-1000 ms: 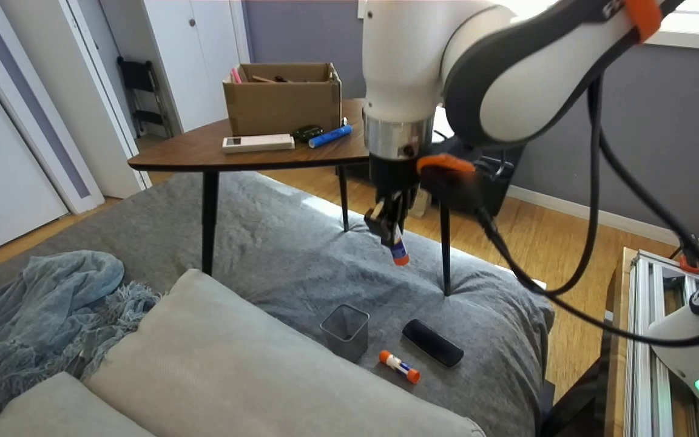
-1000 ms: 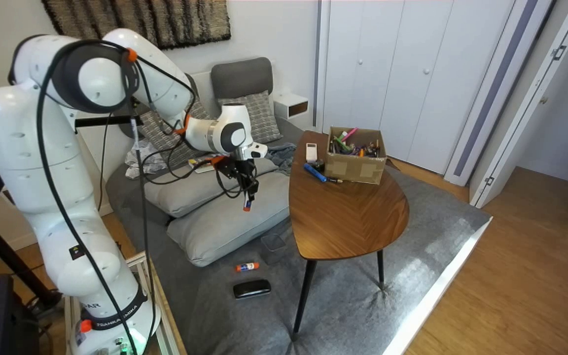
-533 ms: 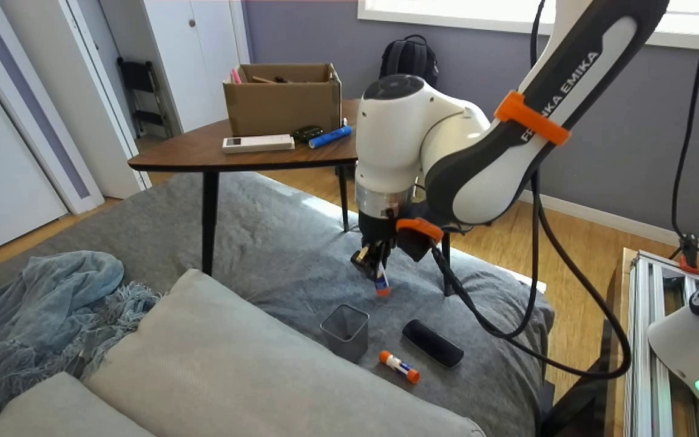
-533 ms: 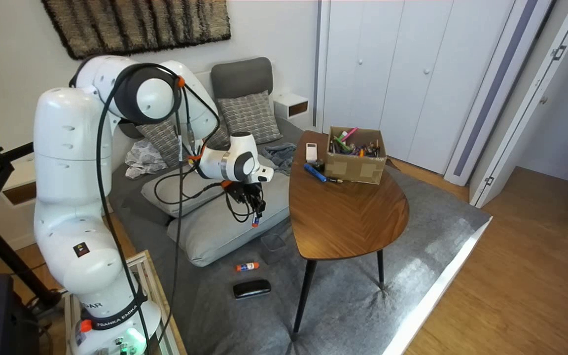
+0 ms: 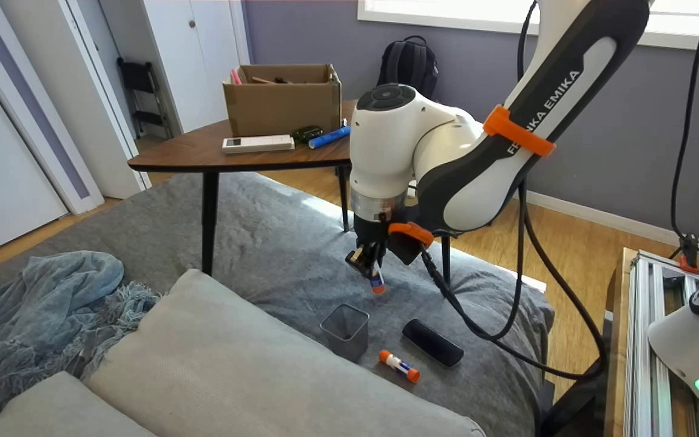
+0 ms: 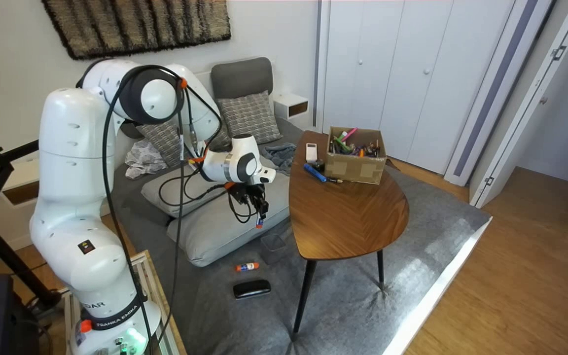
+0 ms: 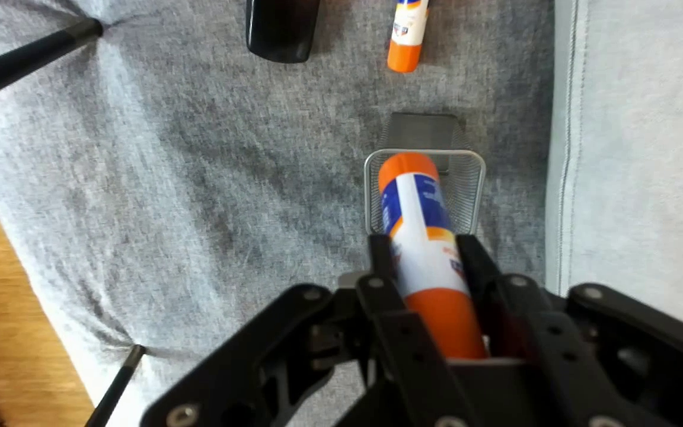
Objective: Remove the paper glue from the table and put it in the stationary holder
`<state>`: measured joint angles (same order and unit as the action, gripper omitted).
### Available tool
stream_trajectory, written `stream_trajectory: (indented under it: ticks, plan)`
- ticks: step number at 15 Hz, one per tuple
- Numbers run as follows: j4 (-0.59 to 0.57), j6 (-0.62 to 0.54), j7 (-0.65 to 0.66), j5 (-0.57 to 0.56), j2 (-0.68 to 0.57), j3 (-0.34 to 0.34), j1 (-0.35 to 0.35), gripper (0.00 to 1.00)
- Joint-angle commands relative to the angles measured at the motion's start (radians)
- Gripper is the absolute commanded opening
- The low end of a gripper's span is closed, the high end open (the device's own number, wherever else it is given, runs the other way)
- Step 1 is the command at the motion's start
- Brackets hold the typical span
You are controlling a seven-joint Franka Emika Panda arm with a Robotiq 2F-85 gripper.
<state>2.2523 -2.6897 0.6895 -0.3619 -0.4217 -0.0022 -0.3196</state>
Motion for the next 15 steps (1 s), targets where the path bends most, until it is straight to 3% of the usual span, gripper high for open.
stream_trajectory:
  ticks: [1, 5, 10, 15]
  plan:
    - [-0.091, -0.025, 0.174, -0.058, -0.129, -0.114, -0.118, 0.08]
    - [-0.155, -0.11, 0.223, -0.004, -0.258, -0.14, -0.141, 0.08]
    - [-0.232, -0.279, 0.176, 0.103, -0.405, -0.153, -0.14, 0.08]
    - [-0.319, -0.363, 0.113, 0.229, -0.523, -0.17, -0.159, 0.08]
